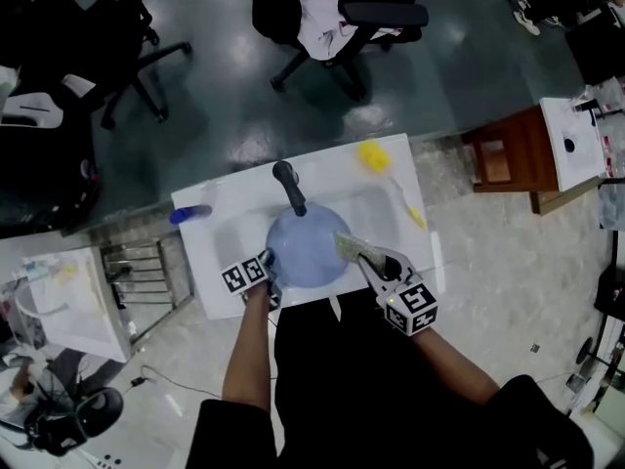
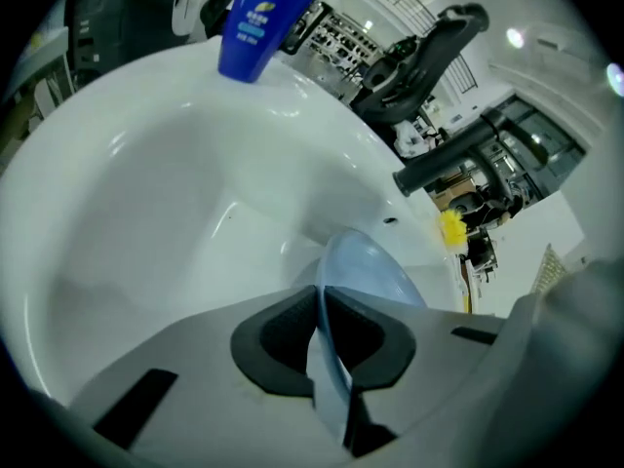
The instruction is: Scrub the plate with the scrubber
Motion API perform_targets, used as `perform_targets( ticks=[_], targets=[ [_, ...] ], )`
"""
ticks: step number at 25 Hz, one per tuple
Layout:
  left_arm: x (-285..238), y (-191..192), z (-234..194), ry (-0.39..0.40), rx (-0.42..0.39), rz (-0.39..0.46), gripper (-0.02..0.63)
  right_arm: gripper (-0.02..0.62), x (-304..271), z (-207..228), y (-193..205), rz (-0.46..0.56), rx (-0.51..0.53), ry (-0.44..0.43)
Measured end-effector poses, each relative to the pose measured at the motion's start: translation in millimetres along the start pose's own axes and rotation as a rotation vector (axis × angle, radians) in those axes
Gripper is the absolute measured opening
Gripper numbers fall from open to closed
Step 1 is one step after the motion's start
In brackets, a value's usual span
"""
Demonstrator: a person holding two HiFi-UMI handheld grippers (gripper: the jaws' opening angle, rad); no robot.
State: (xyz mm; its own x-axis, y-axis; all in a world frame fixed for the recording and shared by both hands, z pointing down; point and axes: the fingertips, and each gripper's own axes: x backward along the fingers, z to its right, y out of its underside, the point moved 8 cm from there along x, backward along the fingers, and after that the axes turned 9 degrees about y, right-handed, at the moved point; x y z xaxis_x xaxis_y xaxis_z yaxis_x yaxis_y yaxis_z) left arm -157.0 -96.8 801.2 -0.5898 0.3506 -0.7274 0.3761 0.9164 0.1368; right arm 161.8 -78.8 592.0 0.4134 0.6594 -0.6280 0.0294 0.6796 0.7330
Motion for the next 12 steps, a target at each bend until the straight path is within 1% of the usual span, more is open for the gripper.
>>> perform_targets(
  ticks=[4,8,12],
  targets=[
    [25,0,16,-0.001,-0.063,0.059,0.023,0.06,5,-12,-5,0.011,0.032,-0.038],
    [49,-1,26,0.028,-0.06,0.13,0.023,0.06,2,-27,-11,0.021,0.073,-0.082],
    [74,-1,35,0.047,-0.073,0.199,0.021,0.059,-10,-56,-15,-0.018,0.136,-0.166]
  ],
)
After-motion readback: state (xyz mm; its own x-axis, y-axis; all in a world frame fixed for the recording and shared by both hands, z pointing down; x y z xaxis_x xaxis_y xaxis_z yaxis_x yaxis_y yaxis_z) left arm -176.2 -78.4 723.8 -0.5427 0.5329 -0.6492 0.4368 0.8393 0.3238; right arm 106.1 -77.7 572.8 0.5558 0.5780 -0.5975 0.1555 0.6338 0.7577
